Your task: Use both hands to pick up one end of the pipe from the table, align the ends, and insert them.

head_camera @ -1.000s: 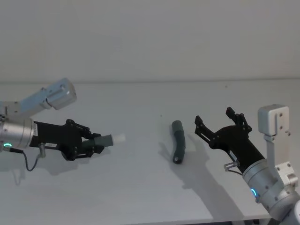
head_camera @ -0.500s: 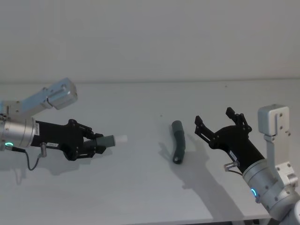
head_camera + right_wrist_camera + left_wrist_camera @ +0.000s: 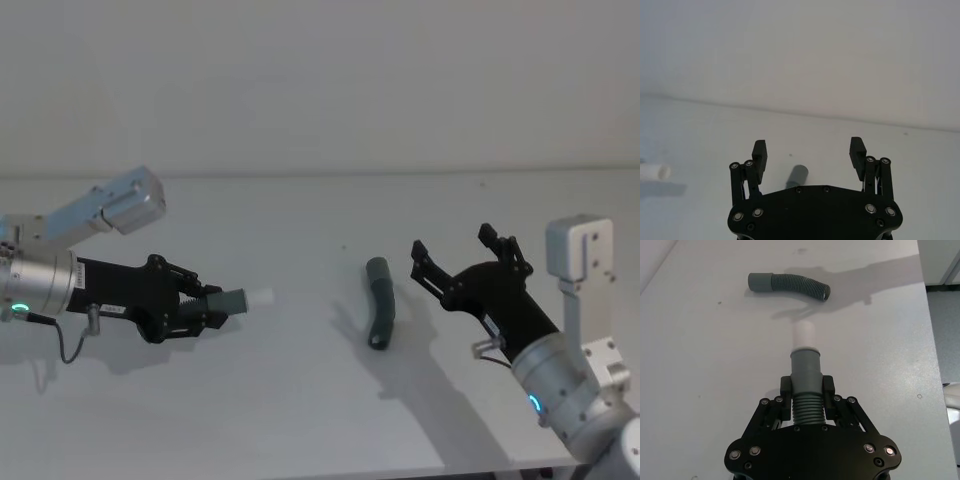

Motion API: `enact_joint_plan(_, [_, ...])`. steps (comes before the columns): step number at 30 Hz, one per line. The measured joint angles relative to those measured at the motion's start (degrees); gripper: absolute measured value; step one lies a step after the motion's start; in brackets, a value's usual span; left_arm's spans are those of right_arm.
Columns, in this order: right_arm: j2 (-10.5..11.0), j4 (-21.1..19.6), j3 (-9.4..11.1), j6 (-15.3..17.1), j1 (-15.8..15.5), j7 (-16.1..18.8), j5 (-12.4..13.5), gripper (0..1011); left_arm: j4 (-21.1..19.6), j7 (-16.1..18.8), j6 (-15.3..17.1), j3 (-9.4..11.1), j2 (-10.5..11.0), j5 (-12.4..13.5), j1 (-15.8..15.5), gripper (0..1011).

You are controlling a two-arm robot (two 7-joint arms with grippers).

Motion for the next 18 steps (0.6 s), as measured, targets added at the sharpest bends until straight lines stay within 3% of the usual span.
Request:
enact_joint_plan(11, [-5.5, -3.5, -4.0, 11.3, 4.4, -5.7, -2.5, 1002, 0.1, -0.1, -0.1, 0.1, 0.0, -0.1, -0.1, 321])
enact_joint_plan(18, [-10.2, -4.0, -6.5, 20.8, 7.8, -10.6, -4.4, 1003, 0.2, -0.1, -0.2, 0.1, -0.1, -0.1, -0.1, 321])
